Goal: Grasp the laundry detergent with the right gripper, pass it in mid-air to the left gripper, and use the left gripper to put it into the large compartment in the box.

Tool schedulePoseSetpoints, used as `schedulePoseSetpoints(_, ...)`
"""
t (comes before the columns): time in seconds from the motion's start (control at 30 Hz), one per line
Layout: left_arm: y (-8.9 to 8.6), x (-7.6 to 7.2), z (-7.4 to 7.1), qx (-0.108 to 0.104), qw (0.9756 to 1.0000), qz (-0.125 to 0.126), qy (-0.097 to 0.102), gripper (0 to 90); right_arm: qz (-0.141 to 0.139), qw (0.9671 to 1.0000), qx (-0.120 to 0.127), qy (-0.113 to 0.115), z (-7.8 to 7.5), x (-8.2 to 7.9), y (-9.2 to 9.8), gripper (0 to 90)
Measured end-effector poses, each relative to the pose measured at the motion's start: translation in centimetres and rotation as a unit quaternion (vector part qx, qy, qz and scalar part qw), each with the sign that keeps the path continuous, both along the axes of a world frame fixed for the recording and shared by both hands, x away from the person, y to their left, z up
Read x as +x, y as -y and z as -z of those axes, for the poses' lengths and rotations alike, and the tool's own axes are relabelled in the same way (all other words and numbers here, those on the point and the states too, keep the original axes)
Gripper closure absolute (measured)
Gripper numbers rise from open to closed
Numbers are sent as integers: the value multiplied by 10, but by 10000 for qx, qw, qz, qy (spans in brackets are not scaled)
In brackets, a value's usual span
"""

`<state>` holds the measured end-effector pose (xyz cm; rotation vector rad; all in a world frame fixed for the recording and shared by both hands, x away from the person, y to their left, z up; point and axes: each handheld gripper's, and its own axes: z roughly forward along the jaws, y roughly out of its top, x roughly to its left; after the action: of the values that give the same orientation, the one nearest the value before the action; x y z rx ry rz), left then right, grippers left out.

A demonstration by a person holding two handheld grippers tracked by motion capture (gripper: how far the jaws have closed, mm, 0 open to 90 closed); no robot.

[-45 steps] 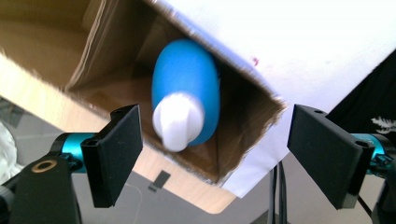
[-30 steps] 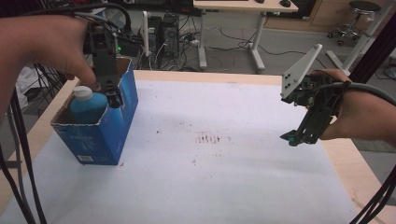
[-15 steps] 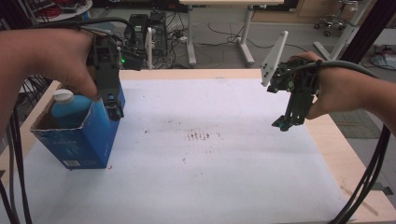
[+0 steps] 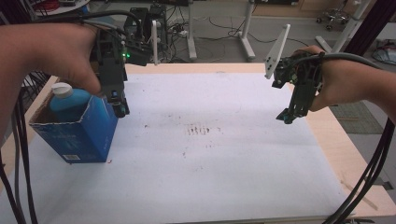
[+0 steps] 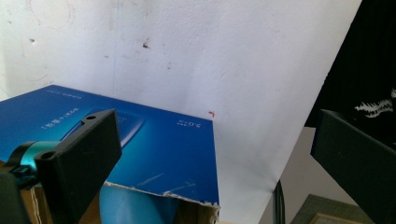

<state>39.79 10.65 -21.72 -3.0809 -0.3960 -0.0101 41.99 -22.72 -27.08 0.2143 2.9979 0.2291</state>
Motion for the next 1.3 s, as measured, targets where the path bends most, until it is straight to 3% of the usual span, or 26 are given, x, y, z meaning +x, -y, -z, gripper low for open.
schedulePoseSetpoints(0.53, 8, -3, -2, -25, 10000, 60, 41, 17, 45, 10000, 28, 28, -2, 1, 6, 9)
schedulePoseSetpoints(1.3, 10, 1, 4, -15, 10000, 72, -1, 17, 36, 9999, -132, 31, 2, 1, 5, 9)
